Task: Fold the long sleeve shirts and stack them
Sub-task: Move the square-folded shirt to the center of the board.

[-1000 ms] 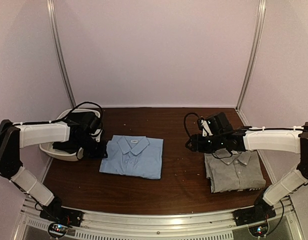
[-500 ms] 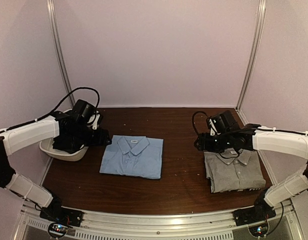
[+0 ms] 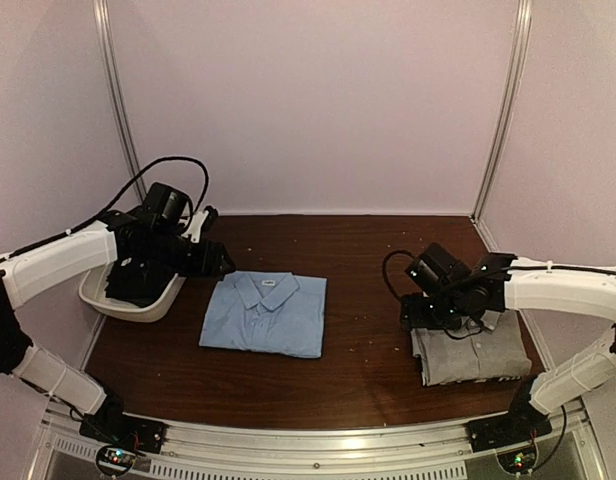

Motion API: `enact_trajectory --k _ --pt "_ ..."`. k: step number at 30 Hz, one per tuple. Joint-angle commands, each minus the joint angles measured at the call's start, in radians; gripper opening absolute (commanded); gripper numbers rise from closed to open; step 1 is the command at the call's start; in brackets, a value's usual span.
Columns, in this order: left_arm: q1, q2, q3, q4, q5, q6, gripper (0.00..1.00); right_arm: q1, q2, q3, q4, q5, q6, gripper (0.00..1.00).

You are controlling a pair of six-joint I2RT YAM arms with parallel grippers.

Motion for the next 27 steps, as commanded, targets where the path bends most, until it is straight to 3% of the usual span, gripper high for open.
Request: enact_trajectory --k 1,13,18,23,27 --pt "0.0 0.031 0.019 0.065 0.081 0.034 0.71 0.104 0.041 0.02 -0.164 0.129 0.146 0.77" --pt "0.0 0.075 0.016 0.081 0.117 0.061 0.7 0.244 0.459 0.196 -0.419 0.335 0.308 0.75" --pt "0.0 0.079 0.009 0.081 0.117 0.069 0.7 0.259 0.545 0.196 -0.448 0.348 0.335 0.71" --pt "0.0 0.092 0.006 0.083 0.116 0.072 0.7 0.264 0.595 0.162 -0.44 0.34 0.346 0.62" --pt "0.0 0.104 0.009 0.085 0.12 0.074 0.7 0.264 0.621 0.156 -0.429 0.338 0.347 0.5"
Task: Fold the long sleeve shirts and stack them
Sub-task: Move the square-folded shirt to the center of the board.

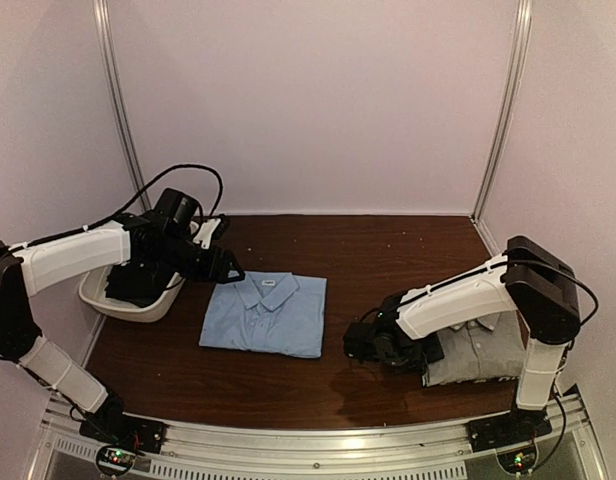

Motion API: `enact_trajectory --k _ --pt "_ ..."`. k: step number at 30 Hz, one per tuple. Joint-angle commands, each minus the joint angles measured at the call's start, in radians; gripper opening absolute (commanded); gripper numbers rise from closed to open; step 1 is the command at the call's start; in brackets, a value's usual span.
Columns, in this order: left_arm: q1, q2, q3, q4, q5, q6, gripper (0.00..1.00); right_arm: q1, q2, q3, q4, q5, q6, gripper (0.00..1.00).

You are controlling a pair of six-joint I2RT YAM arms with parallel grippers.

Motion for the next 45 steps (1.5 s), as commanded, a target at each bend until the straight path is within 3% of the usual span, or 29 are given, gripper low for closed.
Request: enact_trajectory --k 1,7,10,23,39,41,45 --pt "0.0 0.02 0.009 0.045 0.017 0.021 0.7 0.005 0.043 -0.021 -0.004 -0.001 0.021 0.46" --pt "0.0 0.028 0.009 0.046 0.013 0.022 0.7 0.002 0.036 0.025 0.023 0.022 0.005 0.1" --pt "0.0 0.025 0.005 0.045 0.011 0.022 0.7 0.001 0.039 0.077 0.058 0.021 -0.037 0.0" --pt "0.0 0.002 -0.023 0.044 -0.004 0.013 0.7 0.007 0.19 0.415 0.154 0.01 -0.241 0.0" --pt "0.0 -0.009 -0.052 0.031 -0.031 0.002 0.7 -0.011 0.249 0.579 0.277 -0.116 -0.346 0.0" --pt "0.0 -0.006 -0.054 0.032 -0.036 0.001 0.7 -0.012 0.239 0.569 0.283 -0.122 -0.343 0.04" --pt "0.001 0.002 -0.054 0.033 -0.067 -0.013 0.7 -0.012 0.195 0.555 0.313 -0.144 -0.345 0.29"
